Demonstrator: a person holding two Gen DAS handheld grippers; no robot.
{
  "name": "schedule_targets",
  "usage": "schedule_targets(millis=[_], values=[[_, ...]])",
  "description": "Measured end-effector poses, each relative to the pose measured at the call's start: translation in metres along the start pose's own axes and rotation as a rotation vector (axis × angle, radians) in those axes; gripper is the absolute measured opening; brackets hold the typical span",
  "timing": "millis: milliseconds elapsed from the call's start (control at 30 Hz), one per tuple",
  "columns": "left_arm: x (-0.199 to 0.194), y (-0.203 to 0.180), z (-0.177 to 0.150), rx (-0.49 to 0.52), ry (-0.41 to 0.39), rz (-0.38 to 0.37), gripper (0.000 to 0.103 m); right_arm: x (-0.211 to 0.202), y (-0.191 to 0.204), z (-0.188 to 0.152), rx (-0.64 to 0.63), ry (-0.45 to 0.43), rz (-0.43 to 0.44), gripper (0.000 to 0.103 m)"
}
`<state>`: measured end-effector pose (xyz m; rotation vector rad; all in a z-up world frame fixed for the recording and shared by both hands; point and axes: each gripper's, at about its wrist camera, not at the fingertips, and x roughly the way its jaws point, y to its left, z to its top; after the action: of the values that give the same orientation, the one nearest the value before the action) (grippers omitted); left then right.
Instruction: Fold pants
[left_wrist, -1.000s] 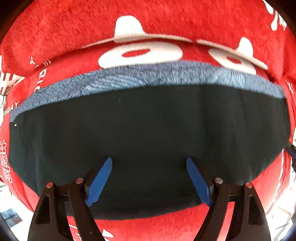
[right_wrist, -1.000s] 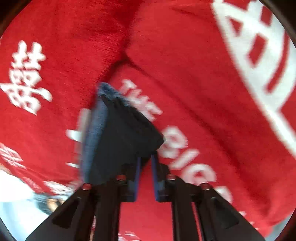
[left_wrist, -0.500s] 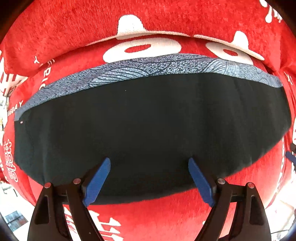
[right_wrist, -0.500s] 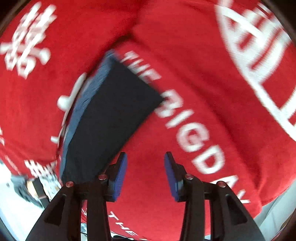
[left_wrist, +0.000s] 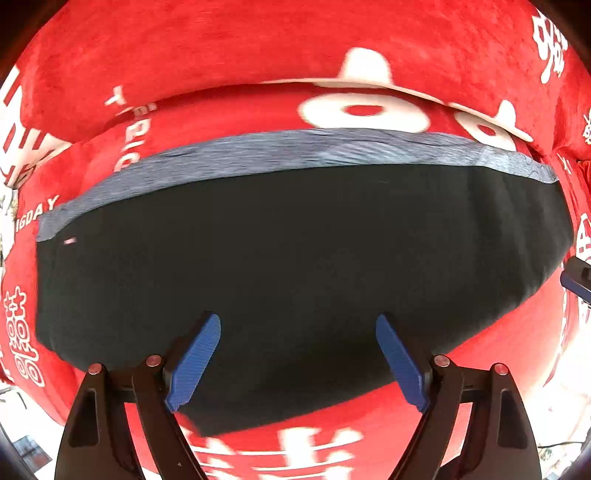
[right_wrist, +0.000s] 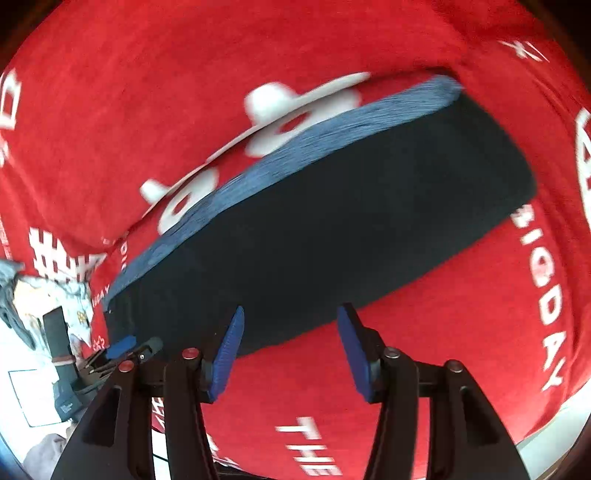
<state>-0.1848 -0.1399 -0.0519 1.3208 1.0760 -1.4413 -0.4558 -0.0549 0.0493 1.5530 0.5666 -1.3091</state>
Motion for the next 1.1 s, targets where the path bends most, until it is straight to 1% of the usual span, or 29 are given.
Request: schedule_targets(millis=[67,133,167,233,300,400,500,567,667,767,833,933,1000,1067,1100], values=[[-0.006,0.034,-0.004,0.006,-0.009,0.006,0.087,0.013,0.030,-0.008,-0.031,0.015,0.003,0.060],[-0.012,0.072,-0.008,-0.002,-0.025,0.015,0.087,0.032,0.069,-0.013,-0.081,0.043,0.015,0.060],[-0.016,0.085,-0.012,-0.010,-0.029,0.020,0.087,0.040,0.083,-0.014,-0.107,0.056,0.019,0.060],[-0.019,0.130,-0.020,-0.059,-0.037,0.027,0.087,0.060,0.126,-0.015,-0.189,0.093,0.034,0.060],[-0.016,0.169,-0.023,-0.110,-0.046,0.031,0.087,0.080,0.175,-0.015,-0.305,0.133,0.063,0.060],[-0.018,0.222,-0.039,-0.213,-0.068,0.035,0.087,0.105,0.240,-0.015,-0.480,0.184,0.098,0.060],[-0.019,0.265,-0.059,-0.300,-0.097,0.010,0.087,0.132,0.309,-0.017,-0.690,0.234,0.119,0.060],[-0.013,0.290,-0.068,-0.344,-0.116,-0.020,0.087,0.156,0.354,-0.022,-0.832,0.277,0.125,0.060],[-0.007,0.317,-0.076,-0.371,-0.136,-0.033,0.087,0.186,0.409,-0.030,-1.001,0.333,0.119,0.060],[-0.001,0.336,-0.078,-0.374,-0.149,-0.056,0.087,0.219,0.454,-0.038,-1.103,0.390,0.137,0.060],[0.006,0.346,-0.076,-0.373,-0.153,-0.076,0.087,0.244,0.475,-0.040,-1.141,0.420,0.124,0.060],[0.020,0.359,-0.071,-0.366,-0.159,-0.146,0.087,0.275,0.499,-0.039,-1.151,0.453,0.111,0.060],[0.029,0.364,-0.066,-0.344,-0.155,-0.208,0.087,0.295,0.509,-0.039,-1.148,0.464,0.100,0.060],[0.035,0.366,-0.064,-0.318,-0.159,-0.249,0.087,0.313,0.517,-0.040,-1.158,0.485,0.077,0.060],[0.036,0.366,-0.063,-0.307,-0.164,-0.262,0.084,0.320,0.520,-0.040,-1.158,0.497,0.066,0.060]])
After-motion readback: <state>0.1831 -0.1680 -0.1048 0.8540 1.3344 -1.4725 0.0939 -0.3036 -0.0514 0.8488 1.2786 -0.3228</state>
